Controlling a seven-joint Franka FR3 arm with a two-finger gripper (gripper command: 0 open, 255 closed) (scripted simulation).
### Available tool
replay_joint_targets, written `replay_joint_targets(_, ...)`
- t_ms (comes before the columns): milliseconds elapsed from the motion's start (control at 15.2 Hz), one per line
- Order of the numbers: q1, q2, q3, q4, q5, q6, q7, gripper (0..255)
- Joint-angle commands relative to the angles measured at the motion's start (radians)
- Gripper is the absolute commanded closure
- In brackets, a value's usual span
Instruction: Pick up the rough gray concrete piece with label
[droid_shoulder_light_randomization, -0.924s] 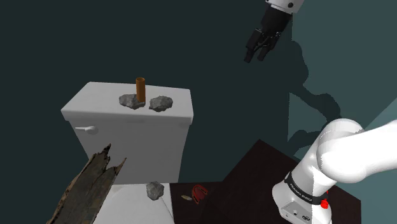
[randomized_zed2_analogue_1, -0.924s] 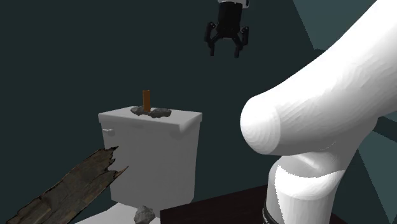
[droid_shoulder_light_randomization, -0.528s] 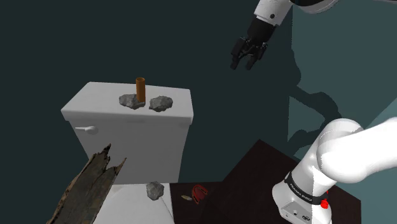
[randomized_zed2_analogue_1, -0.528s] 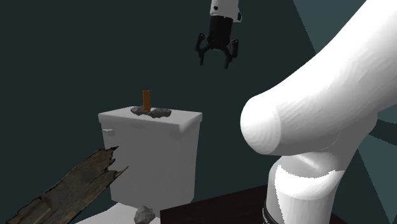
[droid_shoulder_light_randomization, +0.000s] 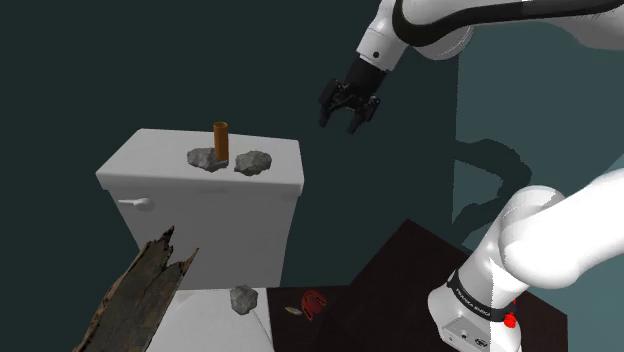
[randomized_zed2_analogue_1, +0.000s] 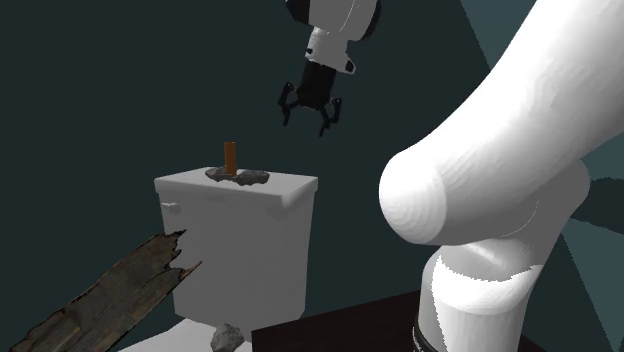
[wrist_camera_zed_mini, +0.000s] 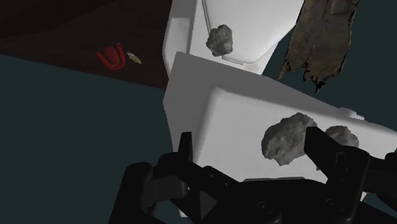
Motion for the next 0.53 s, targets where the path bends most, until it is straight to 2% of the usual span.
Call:
replay_joint_targets(0,0.011,0.048,0.008,-0.004,0.051,0.064,0.032,0)
replay_joint_targets(462,0.061,0.266,0.032,0.048,0.242,0.276,0.106,0)
